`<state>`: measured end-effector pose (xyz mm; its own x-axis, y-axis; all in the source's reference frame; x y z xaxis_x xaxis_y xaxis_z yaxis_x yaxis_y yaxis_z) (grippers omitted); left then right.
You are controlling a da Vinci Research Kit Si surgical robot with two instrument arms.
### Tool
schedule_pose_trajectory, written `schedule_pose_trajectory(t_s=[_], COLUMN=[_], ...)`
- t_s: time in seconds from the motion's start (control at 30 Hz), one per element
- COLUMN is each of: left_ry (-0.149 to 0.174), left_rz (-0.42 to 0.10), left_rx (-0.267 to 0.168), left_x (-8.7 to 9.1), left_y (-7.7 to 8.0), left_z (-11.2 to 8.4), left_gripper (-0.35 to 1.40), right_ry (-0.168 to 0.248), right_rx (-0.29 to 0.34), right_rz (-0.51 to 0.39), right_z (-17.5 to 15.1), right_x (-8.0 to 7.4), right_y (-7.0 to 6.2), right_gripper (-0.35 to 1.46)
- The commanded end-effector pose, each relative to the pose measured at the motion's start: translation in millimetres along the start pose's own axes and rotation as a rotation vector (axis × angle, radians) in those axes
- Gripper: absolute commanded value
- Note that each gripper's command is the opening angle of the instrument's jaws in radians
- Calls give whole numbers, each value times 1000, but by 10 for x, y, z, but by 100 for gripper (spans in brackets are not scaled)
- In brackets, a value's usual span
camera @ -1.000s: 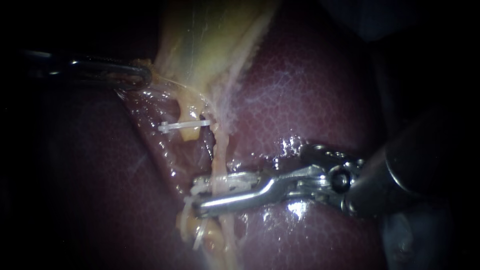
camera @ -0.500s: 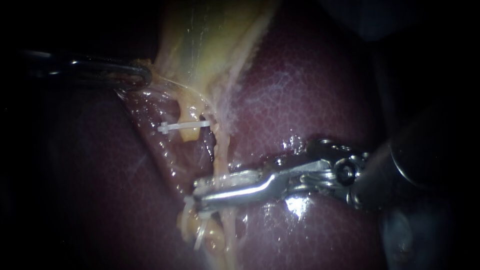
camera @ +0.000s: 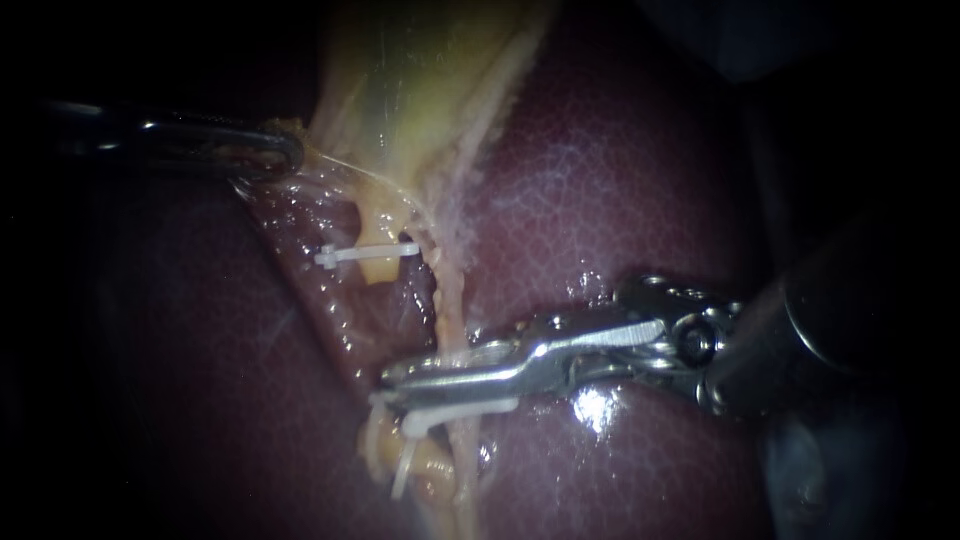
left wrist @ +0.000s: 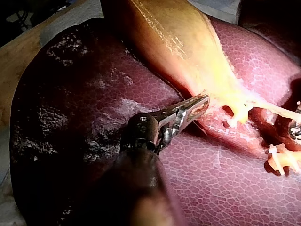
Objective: Clipping second clip right tube
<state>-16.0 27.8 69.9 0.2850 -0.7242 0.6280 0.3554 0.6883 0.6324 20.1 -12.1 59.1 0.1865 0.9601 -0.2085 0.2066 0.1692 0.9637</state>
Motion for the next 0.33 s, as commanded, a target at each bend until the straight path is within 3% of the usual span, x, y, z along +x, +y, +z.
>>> schedule_pose_trajectory(t_s=[0.03, 0.33], left_ry=[0, 0], left_rz=[0, 0], left_rx=[0, 0], left_x=[0, 0], left_y=[0, 0], left_z=[0, 0], left_gripper=[-35, -35], right_ry=[1, 0], right_rx=[0, -1], right_rz=[-1, -2], right_z=[0, -1], right_x=[0, 1], right_y=[1, 4], right_gripper=[-35, -35])
